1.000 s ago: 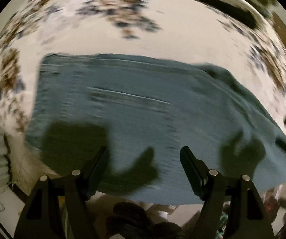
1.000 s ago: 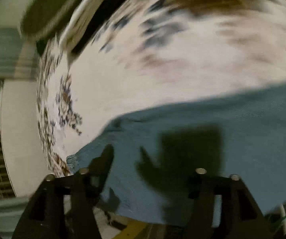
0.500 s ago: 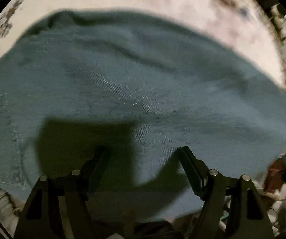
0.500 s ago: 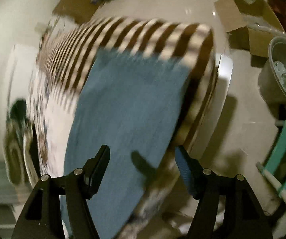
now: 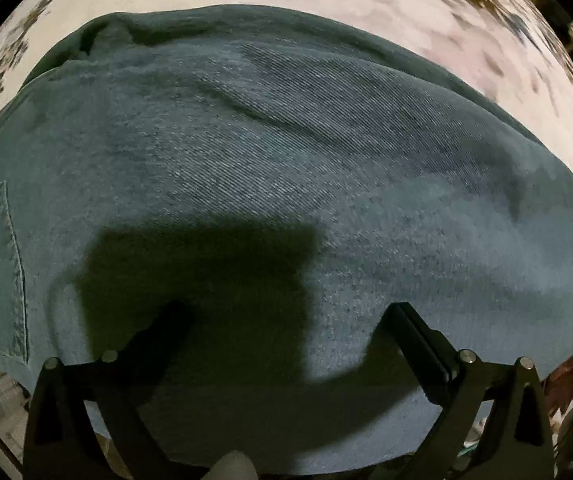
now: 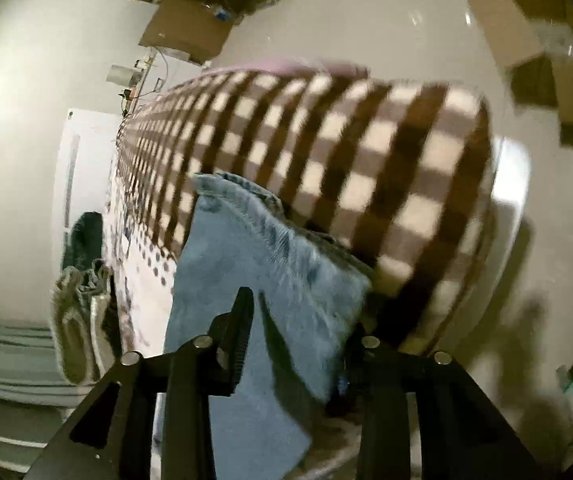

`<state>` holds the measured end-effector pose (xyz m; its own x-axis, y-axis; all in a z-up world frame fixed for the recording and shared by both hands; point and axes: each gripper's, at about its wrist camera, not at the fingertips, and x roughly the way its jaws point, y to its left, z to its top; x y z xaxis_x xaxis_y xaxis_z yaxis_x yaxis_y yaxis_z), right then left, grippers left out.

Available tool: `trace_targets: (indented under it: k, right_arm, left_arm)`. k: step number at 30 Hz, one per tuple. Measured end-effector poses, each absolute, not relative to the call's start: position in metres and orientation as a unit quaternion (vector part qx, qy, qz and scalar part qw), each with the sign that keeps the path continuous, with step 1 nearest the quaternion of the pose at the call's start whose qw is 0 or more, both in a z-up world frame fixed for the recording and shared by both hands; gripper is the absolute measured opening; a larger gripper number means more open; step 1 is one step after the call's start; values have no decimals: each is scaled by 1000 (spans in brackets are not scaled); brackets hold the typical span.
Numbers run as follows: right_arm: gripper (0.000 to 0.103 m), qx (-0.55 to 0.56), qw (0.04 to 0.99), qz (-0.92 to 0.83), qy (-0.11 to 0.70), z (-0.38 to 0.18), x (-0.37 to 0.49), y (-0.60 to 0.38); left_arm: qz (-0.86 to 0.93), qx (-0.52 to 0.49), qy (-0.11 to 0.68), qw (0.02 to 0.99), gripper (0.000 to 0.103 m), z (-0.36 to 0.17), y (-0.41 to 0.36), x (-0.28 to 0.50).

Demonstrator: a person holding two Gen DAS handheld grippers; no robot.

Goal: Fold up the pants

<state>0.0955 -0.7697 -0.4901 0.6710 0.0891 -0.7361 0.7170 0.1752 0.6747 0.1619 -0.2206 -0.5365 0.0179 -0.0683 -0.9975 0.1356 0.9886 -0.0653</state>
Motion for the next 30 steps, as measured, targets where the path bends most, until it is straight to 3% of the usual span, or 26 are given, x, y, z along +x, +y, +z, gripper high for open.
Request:
trace_targets:
  k: [2,4,5,12,17,22,30]
  right_arm:
    - [40,612,692,-207,321,-493,103,-769]
    - [33,589,706,-206,336,-489,115,-765]
    - [9,569,714,-208,351,-487,123,-763]
    - [8,542,711,-239,379,-492,138,-758]
    - [8,508,745,-223,370,-443,157,-732]
    - [8,445,799,-179,363,-372,199,-659]
    - [9,385,833,-124,378,-333,259,-510]
  left_arm:
    - [-63,18,694,717,103,-536,-222,159]
    - [-58,13,688,723,103,-536,-226,156]
    - [-59,12,686,725,103,-532,-222,155]
    - [-63,11,682,728,103,-529,-205,144]
    - [-67,-12,686,724,103,-518,-196,157]
    - [-67,-24,661,747,103,-490,-173,170]
    - [-60,-58,650,755,103,-446,-106,163]
